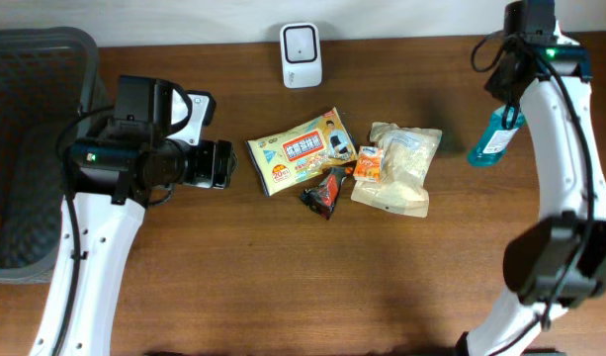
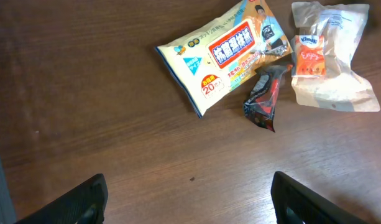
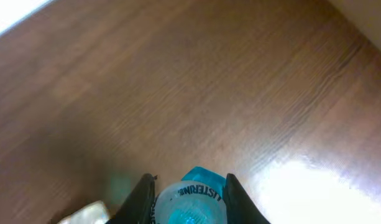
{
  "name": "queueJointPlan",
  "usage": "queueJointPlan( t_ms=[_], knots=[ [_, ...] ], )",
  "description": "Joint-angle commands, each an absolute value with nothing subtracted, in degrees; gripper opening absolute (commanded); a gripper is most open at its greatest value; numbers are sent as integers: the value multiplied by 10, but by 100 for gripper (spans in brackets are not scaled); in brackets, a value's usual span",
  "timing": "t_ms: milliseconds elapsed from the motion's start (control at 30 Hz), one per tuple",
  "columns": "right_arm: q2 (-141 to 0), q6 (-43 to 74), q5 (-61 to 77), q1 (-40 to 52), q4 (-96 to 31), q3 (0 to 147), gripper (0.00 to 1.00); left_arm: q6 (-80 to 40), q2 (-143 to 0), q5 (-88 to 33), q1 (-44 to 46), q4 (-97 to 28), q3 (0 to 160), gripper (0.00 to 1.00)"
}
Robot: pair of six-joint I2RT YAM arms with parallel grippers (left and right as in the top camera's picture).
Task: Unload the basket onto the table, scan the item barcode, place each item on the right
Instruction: 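Carry the Listerine bottle by its cap to the right rear table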
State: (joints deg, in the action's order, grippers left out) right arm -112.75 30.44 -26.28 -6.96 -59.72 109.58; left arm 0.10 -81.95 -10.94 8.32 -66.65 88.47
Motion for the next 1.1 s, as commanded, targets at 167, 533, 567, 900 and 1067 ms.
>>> queueJointPlan(
  t_ms=[167,533,567,900,1067],
  knots=[
    [-1175,326,-217,-106,-512,1102,11,-5,-815,-116,81,-665,890,82],
    [-1195,305,-175,-104,-391,1102,10,-4,-816,-115,81,-664,890,82],
    [-1200,296,-176,-102,-389,1102,10,-4,-816,-116,81,-664,890,82],
    [-1223,227,-204,-71,-379,1102,11,-5,-817,-116,81,-656,890,82],
    [-1222,213,-215,-49,-399,1102,16,-5,-817,-116,81,-654,890,82]
  ],
)
